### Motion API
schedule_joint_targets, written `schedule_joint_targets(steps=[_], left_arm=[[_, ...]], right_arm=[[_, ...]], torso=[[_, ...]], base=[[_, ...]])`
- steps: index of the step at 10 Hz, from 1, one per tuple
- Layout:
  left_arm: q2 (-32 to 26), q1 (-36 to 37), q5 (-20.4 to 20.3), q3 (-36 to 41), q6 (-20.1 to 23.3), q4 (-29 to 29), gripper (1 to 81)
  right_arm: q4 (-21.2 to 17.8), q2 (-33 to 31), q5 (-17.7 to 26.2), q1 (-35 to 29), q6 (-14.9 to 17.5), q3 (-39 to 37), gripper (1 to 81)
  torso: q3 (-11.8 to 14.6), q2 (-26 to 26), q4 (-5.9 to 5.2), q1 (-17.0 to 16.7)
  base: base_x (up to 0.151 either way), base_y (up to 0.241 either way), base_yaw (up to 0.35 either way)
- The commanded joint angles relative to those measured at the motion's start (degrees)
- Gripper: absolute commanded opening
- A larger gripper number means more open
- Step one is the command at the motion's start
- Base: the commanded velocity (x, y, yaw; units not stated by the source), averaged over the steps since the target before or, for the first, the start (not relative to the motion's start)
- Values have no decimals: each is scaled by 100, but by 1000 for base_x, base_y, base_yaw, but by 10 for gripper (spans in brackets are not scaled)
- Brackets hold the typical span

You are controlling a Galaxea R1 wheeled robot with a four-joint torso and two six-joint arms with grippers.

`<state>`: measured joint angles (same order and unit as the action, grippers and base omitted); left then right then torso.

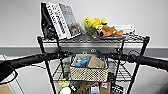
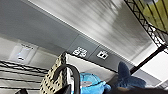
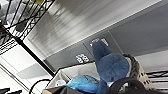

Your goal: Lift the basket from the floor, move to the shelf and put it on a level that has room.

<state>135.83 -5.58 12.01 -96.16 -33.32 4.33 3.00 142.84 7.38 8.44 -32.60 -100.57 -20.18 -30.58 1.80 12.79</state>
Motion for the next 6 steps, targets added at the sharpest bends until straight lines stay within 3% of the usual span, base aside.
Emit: schedule_joint_targets(steps=[1,6], left_arm=[[-528,862,3,605,9,-55,811],[-1609,458,-23,1950,36,-98,811]], right_arm=[[-10,-296,-61,-891,-10,292,811],[25,-1806,-166,-610,-80,2049,811]], torso=[[0,-2,0,0],[0,-2,0,0]], base=[[0,0,0],[0,0,0]])
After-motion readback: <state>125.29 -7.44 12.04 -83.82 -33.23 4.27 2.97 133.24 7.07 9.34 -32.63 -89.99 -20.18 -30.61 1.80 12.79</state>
